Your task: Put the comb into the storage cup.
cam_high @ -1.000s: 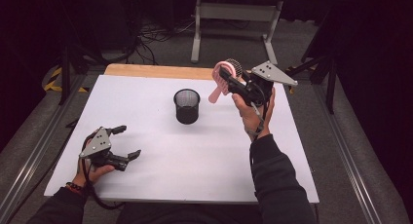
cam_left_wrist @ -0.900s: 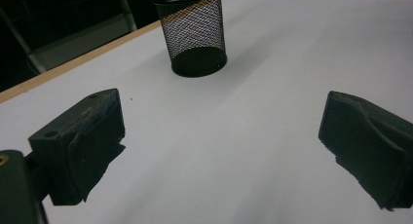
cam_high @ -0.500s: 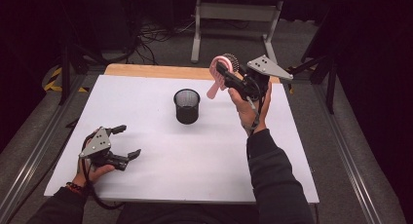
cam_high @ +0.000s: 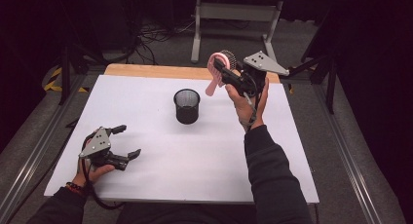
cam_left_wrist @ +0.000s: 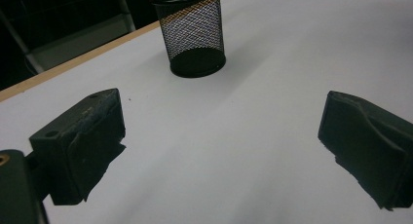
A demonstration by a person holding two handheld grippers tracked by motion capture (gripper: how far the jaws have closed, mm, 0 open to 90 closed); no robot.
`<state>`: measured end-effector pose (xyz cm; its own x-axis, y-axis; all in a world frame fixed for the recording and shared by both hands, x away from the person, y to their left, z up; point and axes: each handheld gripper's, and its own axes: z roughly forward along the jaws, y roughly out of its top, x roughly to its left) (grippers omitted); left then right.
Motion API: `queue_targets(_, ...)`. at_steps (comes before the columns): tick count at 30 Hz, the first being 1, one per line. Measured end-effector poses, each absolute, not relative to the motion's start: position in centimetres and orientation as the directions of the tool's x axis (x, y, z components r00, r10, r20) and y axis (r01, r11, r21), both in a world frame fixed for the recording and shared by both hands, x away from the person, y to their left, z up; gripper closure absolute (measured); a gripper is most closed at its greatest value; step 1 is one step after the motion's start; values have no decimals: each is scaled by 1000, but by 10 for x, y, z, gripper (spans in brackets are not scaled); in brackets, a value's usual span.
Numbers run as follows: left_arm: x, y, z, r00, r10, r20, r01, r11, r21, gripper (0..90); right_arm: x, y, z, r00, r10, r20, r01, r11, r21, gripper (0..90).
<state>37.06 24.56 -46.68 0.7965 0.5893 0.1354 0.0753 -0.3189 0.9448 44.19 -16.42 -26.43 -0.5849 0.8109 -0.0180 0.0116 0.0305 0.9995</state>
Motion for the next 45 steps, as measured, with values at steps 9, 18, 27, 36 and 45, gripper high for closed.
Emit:
queue_targets(9,370,246,-466,794,593,136,74,-316,946,43,446,-158,-264,-584,811,-27,7,38,999,633)
queue_targets(18,371,245,-467,804,578,138,72,-325,943,52,451,-152,-266,-592,805,-27,7,39,999,633)
queue_targets(27,370,245,-467,806,575,138,73,-328,942,52,454,-143,-269,-605,796,-9,16,23,1000,633)
queue_targets(36,370,244,-467,811,569,136,73,-330,941,54,460,-132,-276,-625,780,9,35,17,999,633)
queue_targets(45,370,244,-467,817,560,135,71,-330,941,58,464,-123,-282,-636,772,9,45,25,999,633)
